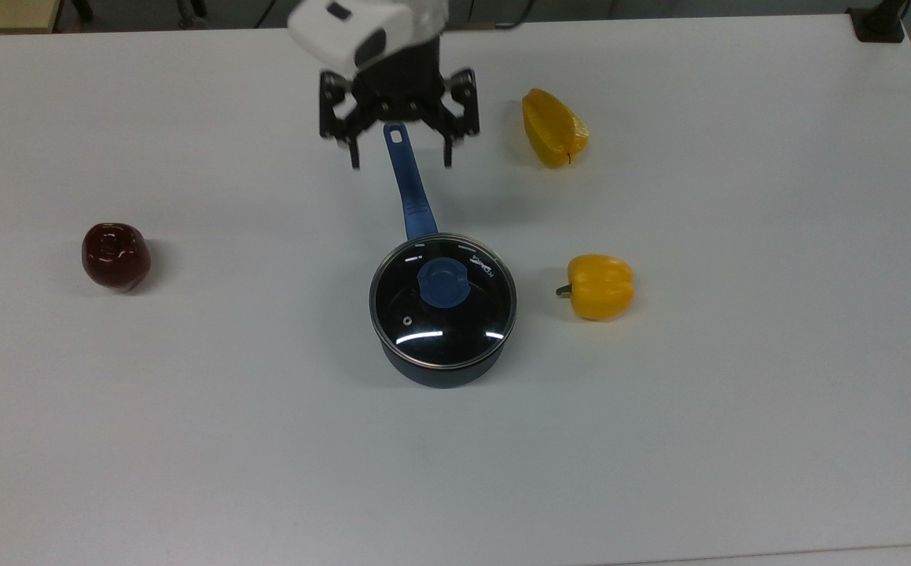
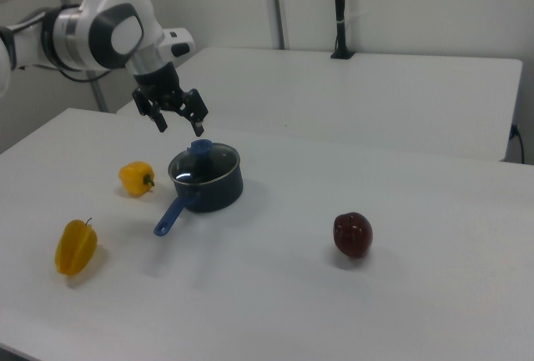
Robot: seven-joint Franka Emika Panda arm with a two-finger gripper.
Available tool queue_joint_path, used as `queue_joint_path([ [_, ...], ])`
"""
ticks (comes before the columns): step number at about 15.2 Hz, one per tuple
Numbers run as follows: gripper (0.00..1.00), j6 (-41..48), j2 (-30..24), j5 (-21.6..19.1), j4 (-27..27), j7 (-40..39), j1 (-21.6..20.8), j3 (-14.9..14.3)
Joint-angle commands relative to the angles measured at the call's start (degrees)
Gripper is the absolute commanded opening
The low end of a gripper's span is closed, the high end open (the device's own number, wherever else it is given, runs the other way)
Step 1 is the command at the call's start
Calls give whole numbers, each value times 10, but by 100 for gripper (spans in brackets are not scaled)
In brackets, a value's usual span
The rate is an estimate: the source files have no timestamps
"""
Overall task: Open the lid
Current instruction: 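Move the gripper over the saucepan and lower it toward the blue lid knob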
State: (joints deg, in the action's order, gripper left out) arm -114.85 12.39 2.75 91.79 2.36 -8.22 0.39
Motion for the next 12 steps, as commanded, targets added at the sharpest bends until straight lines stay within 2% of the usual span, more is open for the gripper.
queue_joint_path([
  [1,100,-95,56,-12,-12,-2,-7,-2],
  [6,100,-166,116,-15,-13,-2,-6,1],
  [12,100,-192,119,-31,-15,-8,-5,7],
])
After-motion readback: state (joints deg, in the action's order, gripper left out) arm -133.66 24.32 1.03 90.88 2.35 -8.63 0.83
